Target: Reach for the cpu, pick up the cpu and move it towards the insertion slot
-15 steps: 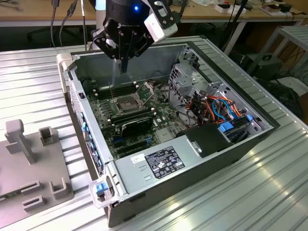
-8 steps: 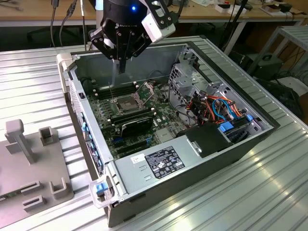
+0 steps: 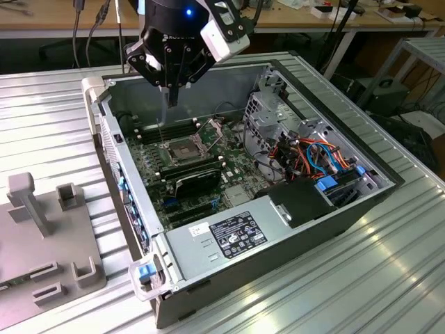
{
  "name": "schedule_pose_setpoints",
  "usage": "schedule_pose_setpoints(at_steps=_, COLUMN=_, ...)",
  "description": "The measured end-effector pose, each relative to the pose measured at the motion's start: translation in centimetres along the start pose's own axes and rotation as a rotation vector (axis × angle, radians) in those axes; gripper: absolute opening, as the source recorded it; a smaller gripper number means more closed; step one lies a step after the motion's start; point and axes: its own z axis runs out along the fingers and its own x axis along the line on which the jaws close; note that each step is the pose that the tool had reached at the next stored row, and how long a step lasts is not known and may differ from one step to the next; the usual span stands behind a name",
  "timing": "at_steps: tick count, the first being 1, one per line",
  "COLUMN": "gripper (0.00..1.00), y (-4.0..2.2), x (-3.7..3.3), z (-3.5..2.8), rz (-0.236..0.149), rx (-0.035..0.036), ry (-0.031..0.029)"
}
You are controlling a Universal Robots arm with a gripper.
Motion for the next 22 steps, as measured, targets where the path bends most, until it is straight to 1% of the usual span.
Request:
schedule_pose_setpoints(at_steps=10, gripper=0.11, y=-0.03, x=0.35, z=0.02, rz=0.0, rx=0.0001, ry=0.0023)
schedule_pose_setpoints(at_steps=22, gripper=0.11, y=-0.06, x=0.74, z=0.02, rz=0.0, rx=0.0003, ry=0.0035)
